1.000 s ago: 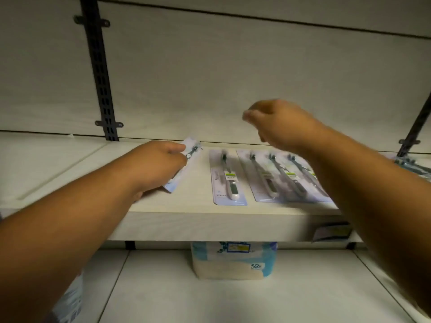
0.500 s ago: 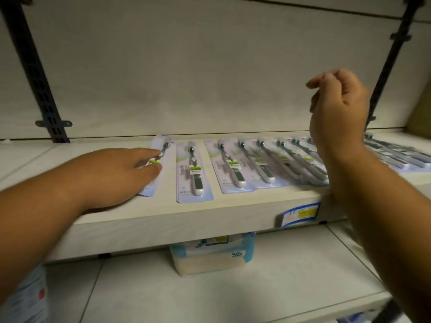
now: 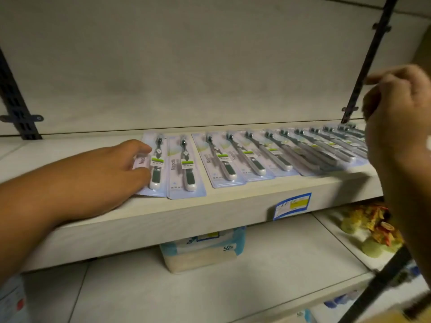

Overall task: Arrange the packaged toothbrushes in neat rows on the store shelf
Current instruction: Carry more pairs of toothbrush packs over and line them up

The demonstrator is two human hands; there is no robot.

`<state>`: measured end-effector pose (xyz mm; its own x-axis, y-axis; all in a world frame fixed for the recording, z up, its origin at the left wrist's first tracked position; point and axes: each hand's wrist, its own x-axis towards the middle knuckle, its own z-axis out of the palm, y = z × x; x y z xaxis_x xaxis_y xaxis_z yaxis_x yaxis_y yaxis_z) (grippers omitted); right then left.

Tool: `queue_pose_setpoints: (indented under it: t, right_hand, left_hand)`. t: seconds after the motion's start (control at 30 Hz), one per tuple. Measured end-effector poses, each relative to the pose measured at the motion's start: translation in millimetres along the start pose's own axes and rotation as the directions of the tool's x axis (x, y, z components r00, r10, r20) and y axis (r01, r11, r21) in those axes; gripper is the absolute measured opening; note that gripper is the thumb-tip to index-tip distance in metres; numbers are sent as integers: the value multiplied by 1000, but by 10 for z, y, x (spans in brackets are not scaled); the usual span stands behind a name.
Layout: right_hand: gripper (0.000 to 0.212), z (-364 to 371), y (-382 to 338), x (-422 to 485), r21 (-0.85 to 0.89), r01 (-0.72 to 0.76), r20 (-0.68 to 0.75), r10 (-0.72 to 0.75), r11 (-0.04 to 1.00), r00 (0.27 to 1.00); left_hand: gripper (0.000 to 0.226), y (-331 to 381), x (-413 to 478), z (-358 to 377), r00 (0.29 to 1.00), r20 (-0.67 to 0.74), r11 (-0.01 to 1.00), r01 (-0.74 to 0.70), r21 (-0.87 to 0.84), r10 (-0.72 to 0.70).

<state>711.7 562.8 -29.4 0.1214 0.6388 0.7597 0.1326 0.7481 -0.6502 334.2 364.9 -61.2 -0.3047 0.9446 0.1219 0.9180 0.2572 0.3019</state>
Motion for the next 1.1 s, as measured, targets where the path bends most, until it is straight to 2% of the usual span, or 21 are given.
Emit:
queue_pose_setpoints:
  t: [0.07,0.1,0.17,0.2,0.3,0.37,0.5,0.87,0.97,1.03,1.1]
  right_hand:
    - [22,298,-230,-184,-178,48,249,-2,983,968]
    - [20,436,-368,-318,-234,94,409,10,968,913]
    - [19,671,-569,-484,-313,217,674,55,925,736]
    - [23,776,-655,-546,-339,298,762,74,893,644]
    - [44,1137,-776,-709,-285,478,912,82,831,402]
    - [55,1303,-741,-786,-236,521,945,70,821,318]
    - [54,1360,-698,-811,-219,502,947,58,837,316]
    - [50,1330,-705,-858,-276,513,925,79,813,372]
    - [51,1323,-703,-860,-261,510,917,46,820,396]
    - [60,1311,-709,-880,-227,518,904,-19,825,427]
    - [66,1297,-711,-907,-183,552,902,-85,814,424]
  left_hand:
    - [57,19,-5,-3,1000,22,999,-12,29,11]
    - [58,24,-8,-12,999,29,998,-17,56,15]
    - [59,39,-32,-34,1000,16,995,-19,94,18]
    - [59,39,-48,-45,1000,11,995,-17,99,16]
    - [75,26,-132,-88,996,93,995,3,102,-12]
    - [90,9,-180,-114,988,151,996,3,90,-16]
    - [98,11,-221,-130,981,192,995,-16,102,-4]
    - [95,25,-260,-128,977,212,992,-19,121,-7]
    - [96,46,-281,-136,980,200,992,-16,127,-10]
    - [97,34,-287,-129,987,162,993,-20,116,1]
    - [91,21,-289,-116,993,116,995,-36,92,25]
